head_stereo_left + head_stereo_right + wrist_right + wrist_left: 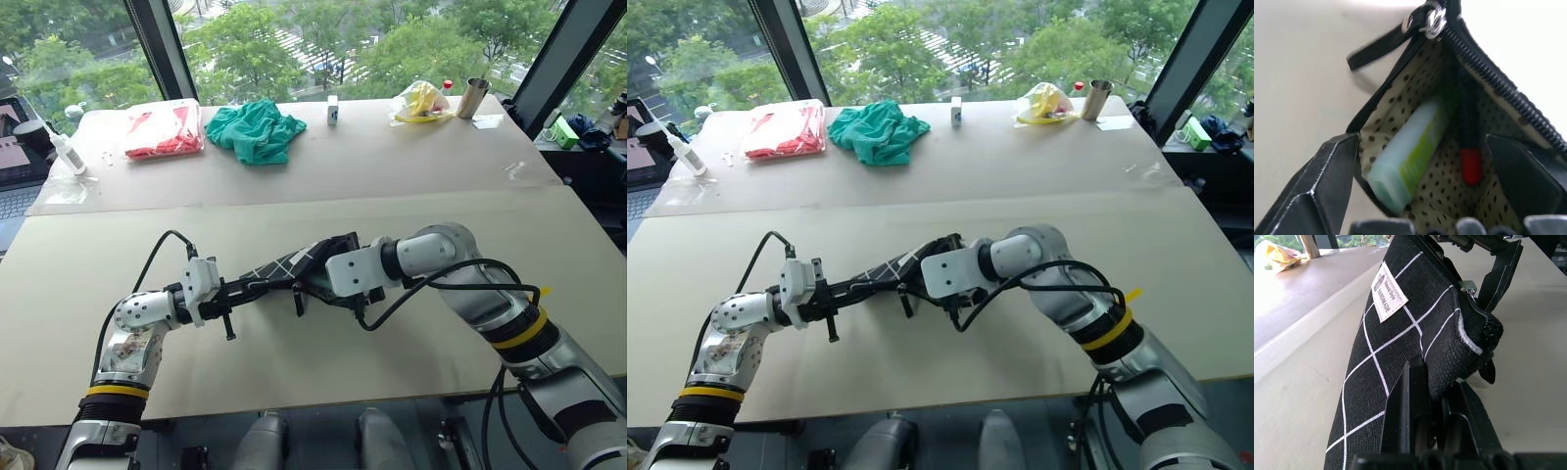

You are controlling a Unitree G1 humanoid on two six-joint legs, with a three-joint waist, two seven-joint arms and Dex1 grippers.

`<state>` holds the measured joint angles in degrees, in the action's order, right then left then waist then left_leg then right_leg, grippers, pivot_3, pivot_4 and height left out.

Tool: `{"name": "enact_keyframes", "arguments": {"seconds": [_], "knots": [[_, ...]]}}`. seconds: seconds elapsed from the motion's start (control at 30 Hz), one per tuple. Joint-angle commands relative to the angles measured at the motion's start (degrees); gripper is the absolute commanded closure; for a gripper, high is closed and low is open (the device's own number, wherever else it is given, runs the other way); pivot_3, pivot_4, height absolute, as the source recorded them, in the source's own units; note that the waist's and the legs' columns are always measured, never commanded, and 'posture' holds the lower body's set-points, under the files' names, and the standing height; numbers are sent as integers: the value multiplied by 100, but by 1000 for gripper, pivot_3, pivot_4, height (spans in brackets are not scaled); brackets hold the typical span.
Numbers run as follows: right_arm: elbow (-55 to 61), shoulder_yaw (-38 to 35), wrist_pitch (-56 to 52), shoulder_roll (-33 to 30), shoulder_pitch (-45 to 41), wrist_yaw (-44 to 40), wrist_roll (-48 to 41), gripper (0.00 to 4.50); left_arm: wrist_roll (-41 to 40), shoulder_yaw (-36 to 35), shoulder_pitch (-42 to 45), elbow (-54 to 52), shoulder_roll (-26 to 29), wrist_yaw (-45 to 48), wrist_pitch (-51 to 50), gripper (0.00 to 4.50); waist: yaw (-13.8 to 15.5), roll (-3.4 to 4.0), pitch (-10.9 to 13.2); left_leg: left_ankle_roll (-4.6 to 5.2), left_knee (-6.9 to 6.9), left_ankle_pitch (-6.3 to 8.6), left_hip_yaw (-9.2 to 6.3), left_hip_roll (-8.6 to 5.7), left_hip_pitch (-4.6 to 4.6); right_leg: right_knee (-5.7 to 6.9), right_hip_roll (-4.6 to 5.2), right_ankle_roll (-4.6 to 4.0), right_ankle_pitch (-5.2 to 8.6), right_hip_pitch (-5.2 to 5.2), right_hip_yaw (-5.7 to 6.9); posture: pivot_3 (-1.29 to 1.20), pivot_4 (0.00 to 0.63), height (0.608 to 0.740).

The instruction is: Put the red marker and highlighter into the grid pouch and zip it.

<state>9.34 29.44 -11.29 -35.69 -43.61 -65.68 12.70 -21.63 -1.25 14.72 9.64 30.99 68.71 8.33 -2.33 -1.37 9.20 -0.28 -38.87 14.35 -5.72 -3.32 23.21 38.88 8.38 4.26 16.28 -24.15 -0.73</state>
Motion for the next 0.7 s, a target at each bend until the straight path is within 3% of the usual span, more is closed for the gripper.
{"name": "enact_keyframes", "arguments": {"seconds": [0.03,0.13,0.27,0.33,0.47,0.57,0.7], "knots": [[236,-728,-189,-317,-282,-262,-452,89,-142,-14,46,-372,-1,-12,-78,4500,12,0,0,0,-1,0,0,0,1,0,0,0,0,0,0,0,150,740],[501,-1586,-1228,-651,-511,-658,-1407,89,-144,-13,26,-476,3,-53,-160,4500,22,1,1,2,-2,1,0,-1,4,-2,1,0,0,0,-1,0,150,740],[865,-2499,-2662,-1112,-203,-1032,-2694,89,-154,-7,-18,-614,9,-122,-249,4500,46,1,0,14,4,8,-5,2,2,-6,0,0,0,3,3,0,150,740],[1225,-2974,-3608,-1472,621,-1220,-3430,89,-163,-17,-62,-700,9,-161,-305,4500,93,-1,0,26,5,15,-5,3,1,-7,0,0,0,6,3,0,150,740],[1636,-3267,-4343,-1709,1851,-917,-3983,89,-199,-46,-131,-807,2,-240,-398,4500,152,-1,0,34,0,20,2,0,2,-10,2,0,0,10,-2,0,150,740],[1757,-3453,-4969,-1386,2216,-392,-4444,89,-213,-57,-160,-827,15,-250,-417,4500,124,0,1,32,-3,18,13,1,-3,-1,2,0,0,5,-11,0,150,740],[1940,-3176,-5599,-446,2319,671,-4688,89,-194,-46,-62,-704,-1,-230,-388,4500,138,0,0,32,0,18,9,9,-21,2,-5,-1,0,21,-6,0,150,740]]}}
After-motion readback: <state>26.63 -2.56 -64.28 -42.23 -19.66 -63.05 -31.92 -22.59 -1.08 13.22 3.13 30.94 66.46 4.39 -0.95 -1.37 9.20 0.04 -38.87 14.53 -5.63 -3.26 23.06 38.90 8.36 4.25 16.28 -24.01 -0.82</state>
